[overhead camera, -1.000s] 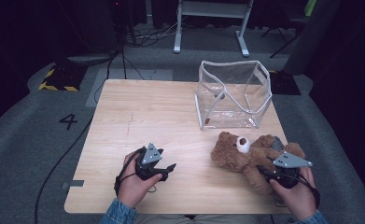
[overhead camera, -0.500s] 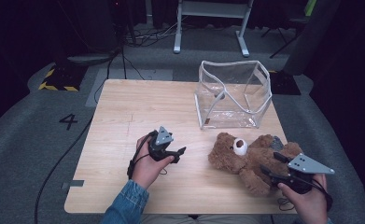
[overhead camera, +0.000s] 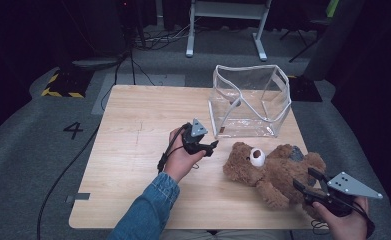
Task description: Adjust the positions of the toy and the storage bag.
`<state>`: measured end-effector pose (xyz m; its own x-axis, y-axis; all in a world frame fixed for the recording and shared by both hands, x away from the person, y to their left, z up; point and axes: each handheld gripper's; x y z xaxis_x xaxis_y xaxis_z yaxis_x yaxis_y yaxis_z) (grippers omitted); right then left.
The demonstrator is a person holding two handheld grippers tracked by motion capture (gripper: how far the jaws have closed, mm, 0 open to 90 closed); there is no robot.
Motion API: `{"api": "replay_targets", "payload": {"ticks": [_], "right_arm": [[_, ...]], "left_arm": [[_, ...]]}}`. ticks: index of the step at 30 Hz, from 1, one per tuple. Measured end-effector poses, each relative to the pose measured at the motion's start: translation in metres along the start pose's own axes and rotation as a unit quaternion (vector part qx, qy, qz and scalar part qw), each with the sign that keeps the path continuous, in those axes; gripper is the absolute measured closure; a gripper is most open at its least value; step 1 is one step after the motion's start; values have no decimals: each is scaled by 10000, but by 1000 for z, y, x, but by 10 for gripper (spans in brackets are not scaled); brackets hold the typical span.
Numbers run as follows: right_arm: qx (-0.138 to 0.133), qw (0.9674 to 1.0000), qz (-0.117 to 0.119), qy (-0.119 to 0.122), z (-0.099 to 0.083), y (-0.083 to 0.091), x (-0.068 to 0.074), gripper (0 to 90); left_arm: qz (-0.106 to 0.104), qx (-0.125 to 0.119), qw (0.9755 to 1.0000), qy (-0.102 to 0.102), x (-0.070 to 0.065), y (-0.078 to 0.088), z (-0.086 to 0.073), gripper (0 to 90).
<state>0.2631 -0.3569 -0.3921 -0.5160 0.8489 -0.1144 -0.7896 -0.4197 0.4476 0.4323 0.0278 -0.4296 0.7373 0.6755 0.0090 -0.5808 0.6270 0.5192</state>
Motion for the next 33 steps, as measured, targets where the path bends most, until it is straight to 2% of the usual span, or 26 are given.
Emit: {"api": "replay_targets", "payload": {"ticks": [5, 6, 9, 11, 12, 13, 15, 16, 18, 20, 22, 24, 25, 26, 29, 31, 33], "right_arm": [[-7, 10000, 8, -13, -2, 3, -1, 357], [-13, 10000, 12, -32, -3, 4, -1, 358], [-14, 10000, 26, -24, -4, 6, -1, 362], [-24, 10000, 32, -25, -4, 7, -1, 362], [-47, 10000, 32, -54, -5, 9, 0, 364], [-56, 10000, 33, -36, -5, 9, -1, 365], [-66, 10000, 46, -53, -6, 11, -1, 367], [-60, 10000, 44, -53, -6, 12, -1, 368], [-58, 10000, 49, -51, -7, 13, -1, 371], [-53, 10000, 64, -50, -8, 13, -1, 373], [-48, 9999, 99, -53, -9, 14, -1, 374], [-50, 9999, 117, -59, -9, 15, -1, 376], [-55, 9999, 128, -60, -9, 15, 0, 377], [-52, 9999, 133, -78, -10, 16, 0, 377], [-76, 9998, 138, -77, -10, 16, -1, 379], [-61, 9998, 152, -98, -11, 15, -1, 379], [-42, 9997, 197, -118, -11, 12, 0, 379]], "left_arm": [[26, -43, 10000, -55, 1, -25, 3, 280], [26, -43, 10000, -55, 1, -25, 3, 290], [83, -19, 9999, -86, 1, -44, 4, 314], [25, -13, 10000, -67, 0, -50, 5, 338], [50, 40, 10000, -56, -1, -58, 6, 384], [61, 57, 10000, -52, 0, -62, 7, 389], [123, 64, 9999, -55, 1, -65, 7, 442], [241, 50, 9997, 7, 5, -70, 8, 456], [270, 102, 9996, -30, 8, -74, 9, 533], [298, 101, 9994, -125, 10, -78, 11, 579], [302, 151, 9994, -125, 13, -80, 12, 675], [222, 240, 9995, 40, 16, -82, 12, 762], [235, 308, 9992, 58, 18, -82, 12, 805], [154, 336, 9993, 81, 19, -83, 12, 853], [129, 363, 9992, 84, 19, -81, 13, 874], [181, 441, 9988, -57, 15, -79, 14, 876], [137, 475, 9988, -69, 15, -75, 12, 876]]}}
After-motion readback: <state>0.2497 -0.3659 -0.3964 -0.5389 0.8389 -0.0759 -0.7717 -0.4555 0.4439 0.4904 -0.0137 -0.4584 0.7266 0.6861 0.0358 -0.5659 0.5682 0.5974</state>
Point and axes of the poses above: each handheld gripper's, and its own axes: y roughly backward along the jaws, z roughly out of its top, x roughly to its left
